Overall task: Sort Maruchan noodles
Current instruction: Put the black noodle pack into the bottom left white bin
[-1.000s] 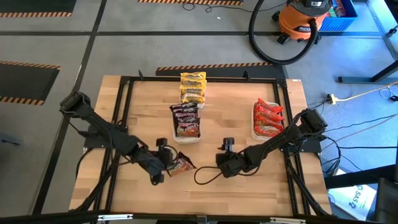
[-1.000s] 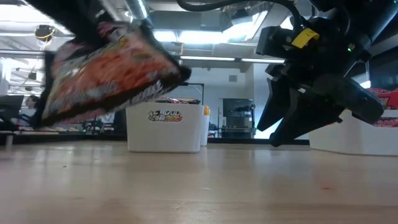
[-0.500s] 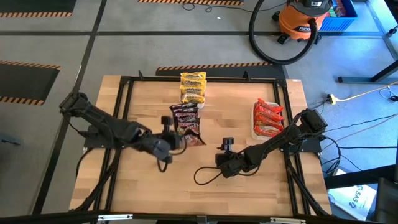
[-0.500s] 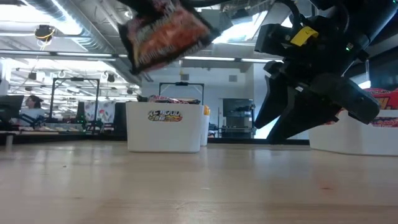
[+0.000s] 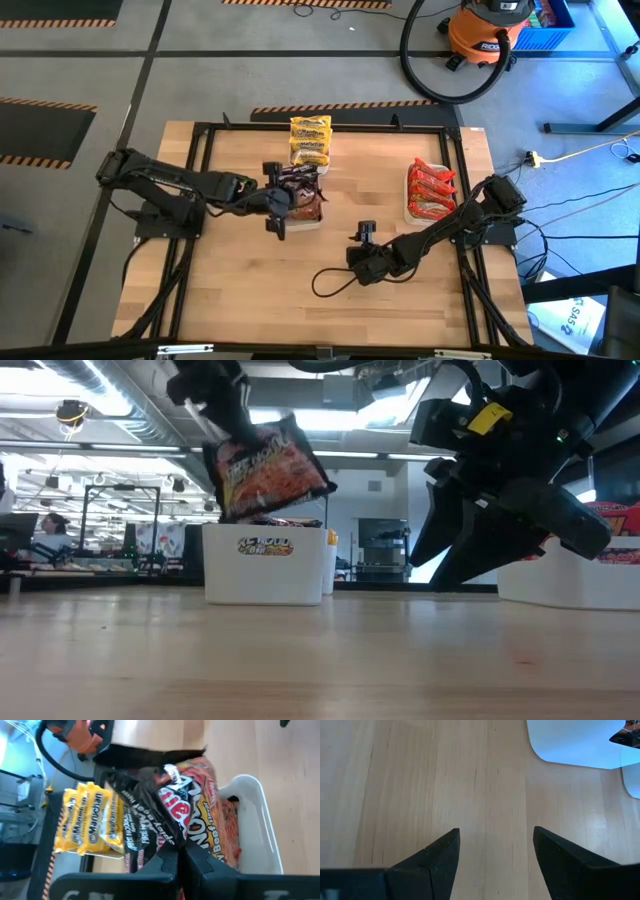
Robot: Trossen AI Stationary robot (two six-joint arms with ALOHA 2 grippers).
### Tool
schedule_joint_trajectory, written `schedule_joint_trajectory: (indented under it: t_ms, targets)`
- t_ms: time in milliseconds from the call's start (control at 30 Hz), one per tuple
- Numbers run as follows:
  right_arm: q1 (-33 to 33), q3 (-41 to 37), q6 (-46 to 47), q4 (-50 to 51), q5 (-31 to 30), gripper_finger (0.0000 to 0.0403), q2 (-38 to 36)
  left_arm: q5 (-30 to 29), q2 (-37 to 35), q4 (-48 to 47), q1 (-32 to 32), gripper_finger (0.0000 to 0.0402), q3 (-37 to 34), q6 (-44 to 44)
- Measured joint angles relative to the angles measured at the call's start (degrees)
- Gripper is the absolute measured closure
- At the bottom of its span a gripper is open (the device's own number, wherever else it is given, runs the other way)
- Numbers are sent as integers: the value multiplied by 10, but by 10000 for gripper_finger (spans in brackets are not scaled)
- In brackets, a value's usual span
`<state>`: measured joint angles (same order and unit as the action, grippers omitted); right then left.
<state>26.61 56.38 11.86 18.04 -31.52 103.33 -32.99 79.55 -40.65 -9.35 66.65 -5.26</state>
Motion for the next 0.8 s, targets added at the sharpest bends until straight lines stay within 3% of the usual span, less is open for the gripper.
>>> schedule_joint_trajectory:
  t_ms: [500, 800]
  targets:
    - [0, 0, -1, 0, 0, 172, 0, 70, 0, 8, 3, 401, -38, 6]
    - [0, 0, -1, 1, 0, 172, 0, 76, 58, -4, 3, 401, -38, 6]
